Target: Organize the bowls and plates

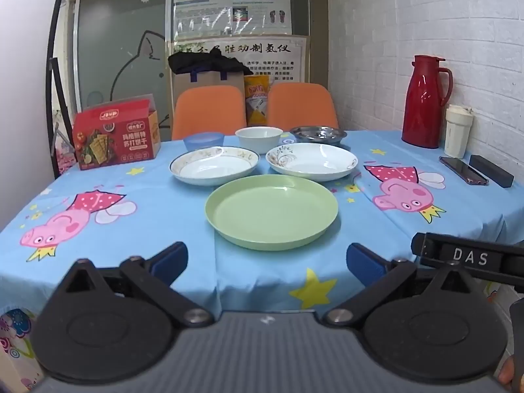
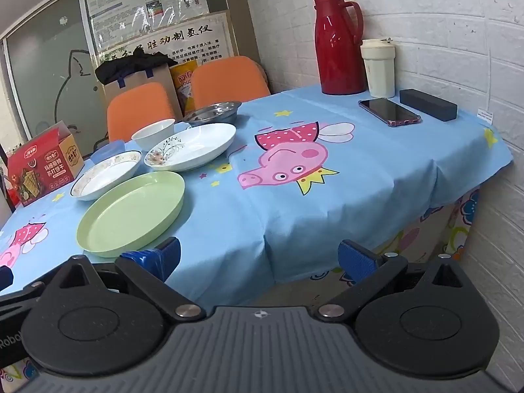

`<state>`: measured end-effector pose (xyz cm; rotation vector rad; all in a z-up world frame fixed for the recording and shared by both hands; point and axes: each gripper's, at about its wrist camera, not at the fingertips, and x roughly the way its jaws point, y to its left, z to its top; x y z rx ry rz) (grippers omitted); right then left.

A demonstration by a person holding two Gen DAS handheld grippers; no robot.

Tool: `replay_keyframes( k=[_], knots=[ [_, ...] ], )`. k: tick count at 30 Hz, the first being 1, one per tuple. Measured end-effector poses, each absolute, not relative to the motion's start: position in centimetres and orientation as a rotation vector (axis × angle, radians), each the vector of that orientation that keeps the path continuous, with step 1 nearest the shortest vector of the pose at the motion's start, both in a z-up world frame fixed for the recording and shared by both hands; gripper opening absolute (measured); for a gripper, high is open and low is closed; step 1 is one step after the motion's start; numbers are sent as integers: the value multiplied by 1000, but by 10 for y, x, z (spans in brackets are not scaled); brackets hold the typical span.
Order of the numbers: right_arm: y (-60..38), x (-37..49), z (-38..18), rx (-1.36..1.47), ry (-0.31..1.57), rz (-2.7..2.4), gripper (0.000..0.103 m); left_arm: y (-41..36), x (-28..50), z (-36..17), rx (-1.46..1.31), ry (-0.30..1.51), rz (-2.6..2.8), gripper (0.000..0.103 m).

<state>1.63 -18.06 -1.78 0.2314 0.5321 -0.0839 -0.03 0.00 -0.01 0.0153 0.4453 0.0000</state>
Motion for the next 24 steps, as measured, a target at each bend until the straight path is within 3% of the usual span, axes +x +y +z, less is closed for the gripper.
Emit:
replay_keyframes(
  k=[24],
  knots=[
    [-173, 18, -20, 211, 545, -70, 90, 1, 1, -2, 21, 461, 2, 103]
  ],
)
